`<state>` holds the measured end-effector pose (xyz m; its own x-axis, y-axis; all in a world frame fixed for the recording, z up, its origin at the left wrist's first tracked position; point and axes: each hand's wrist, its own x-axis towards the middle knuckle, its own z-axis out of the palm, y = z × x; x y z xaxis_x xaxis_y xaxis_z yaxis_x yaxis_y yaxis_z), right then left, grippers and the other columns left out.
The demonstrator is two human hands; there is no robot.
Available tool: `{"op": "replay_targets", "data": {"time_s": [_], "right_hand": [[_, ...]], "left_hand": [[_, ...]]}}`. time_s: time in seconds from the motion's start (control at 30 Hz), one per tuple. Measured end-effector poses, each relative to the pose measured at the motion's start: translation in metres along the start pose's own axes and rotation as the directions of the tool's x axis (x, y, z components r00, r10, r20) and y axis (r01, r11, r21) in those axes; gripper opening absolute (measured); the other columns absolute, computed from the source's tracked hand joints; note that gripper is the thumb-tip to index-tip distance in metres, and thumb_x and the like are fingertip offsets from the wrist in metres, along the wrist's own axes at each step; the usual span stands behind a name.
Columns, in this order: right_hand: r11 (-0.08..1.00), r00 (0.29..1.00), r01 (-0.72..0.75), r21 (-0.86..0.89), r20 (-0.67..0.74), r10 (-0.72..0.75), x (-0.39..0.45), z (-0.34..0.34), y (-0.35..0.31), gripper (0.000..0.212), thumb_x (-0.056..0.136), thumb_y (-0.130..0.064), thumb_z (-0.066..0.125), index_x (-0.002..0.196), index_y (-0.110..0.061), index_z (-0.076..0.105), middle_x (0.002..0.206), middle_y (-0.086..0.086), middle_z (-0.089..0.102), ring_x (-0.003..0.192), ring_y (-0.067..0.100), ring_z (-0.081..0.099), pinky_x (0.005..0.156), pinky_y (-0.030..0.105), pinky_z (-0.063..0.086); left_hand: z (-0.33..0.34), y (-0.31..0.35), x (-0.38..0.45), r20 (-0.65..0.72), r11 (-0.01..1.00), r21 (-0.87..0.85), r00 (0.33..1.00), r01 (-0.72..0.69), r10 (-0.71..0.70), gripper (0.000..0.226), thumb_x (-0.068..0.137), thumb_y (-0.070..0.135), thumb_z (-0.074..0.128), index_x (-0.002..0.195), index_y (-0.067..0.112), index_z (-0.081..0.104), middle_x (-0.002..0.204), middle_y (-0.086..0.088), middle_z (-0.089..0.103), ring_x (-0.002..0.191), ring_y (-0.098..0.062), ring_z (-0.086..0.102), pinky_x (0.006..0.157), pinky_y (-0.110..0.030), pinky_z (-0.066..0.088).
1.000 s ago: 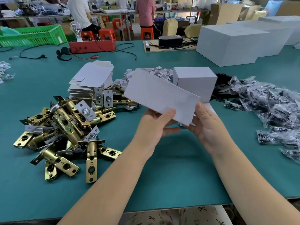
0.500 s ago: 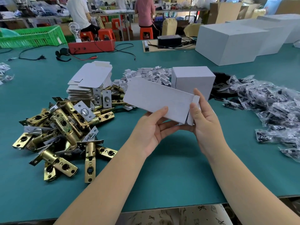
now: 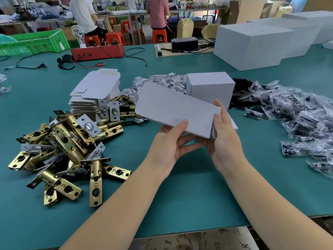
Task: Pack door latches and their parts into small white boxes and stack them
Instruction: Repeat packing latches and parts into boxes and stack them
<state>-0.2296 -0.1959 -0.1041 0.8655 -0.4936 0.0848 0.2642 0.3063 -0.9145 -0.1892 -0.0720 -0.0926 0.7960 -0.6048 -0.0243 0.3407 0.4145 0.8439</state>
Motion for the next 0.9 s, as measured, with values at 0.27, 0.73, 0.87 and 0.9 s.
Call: {"op": "replay_targets", "data": {"time_s": [0.27, 0.73, 0.87, 0.9], "right_hand": [[1.0, 0.998, 0.009, -0.014, -0.055, -0.01, -0.002, 0.002, 0.004, 0.033, 0.103, -0.042, 0.029, 0.126, -0.038, 0.053, 0.104, -0.012, 0.072, 0.091, 0.012, 0.067, 0.076, 0.029, 0.056], [0.992, 0.998, -0.046, -0.116, 0.045, 0.052, -0.004, 0.001, 0.001, 0.031, 0.097, -0.044, 0.045, 0.124, -0.031, 0.054, 0.11, -0.006, 0.07, 0.09, 0.015, 0.068, 0.07, 0.035, 0.058], [0.947, 0.944, -0.306, 0.095, -0.099, 0.315, 0.003, -0.004, -0.007, 0.024, 0.097, -0.036, 0.048, 0.088, -0.02, 0.063, 0.067, 0.0, 0.064, 0.043, 0.008, 0.051, 0.035, 0.015, 0.034], [0.929, 0.928, -0.364, 0.068, -0.062, 0.368, 0.002, -0.008, -0.006, 0.023, 0.096, -0.03, 0.048, 0.084, -0.016, 0.062, 0.065, 0.004, 0.061, 0.039, 0.009, 0.049, 0.033, 0.013, 0.031]], "left_hand": [[0.002, -0.006, -0.001, -0.012, 0.977, 0.194, 0.996, -0.085, 0.089, 0.028, 0.084, 0.029, 0.064, 0.11, 0.022, 0.058, 0.104, -0.001, 0.074, 0.096, -0.027, 0.072, 0.067, -0.034, 0.059], [0.001, -0.001, -0.006, 0.043, 0.64, 0.72, 0.938, -0.268, 0.345, 0.032, 0.069, 0.046, 0.074, 0.094, 0.035, 0.057, 0.09, 0.018, 0.069, 0.084, -0.001, 0.065, 0.065, -0.016, 0.05], [-0.007, 0.007, -0.007, 0.193, 0.456, 0.812, 0.904, -0.365, 0.381, 0.063, 0.063, 0.043, 0.081, 0.115, 0.047, 0.045, 0.114, 0.027, 0.055, 0.108, 0.002, 0.052, 0.087, -0.019, 0.046], [-0.011, 0.009, -0.007, 0.205, 0.487, 0.789, 0.907, -0.375, 0.367, 0.074, 0.062, 0.039, 0.084, 0.123, 0.045, 0.042, 0.123, 0.024, 0.054, 0.114, -0.001, 0.051, 0.091, -0.023, 0.046]]}}
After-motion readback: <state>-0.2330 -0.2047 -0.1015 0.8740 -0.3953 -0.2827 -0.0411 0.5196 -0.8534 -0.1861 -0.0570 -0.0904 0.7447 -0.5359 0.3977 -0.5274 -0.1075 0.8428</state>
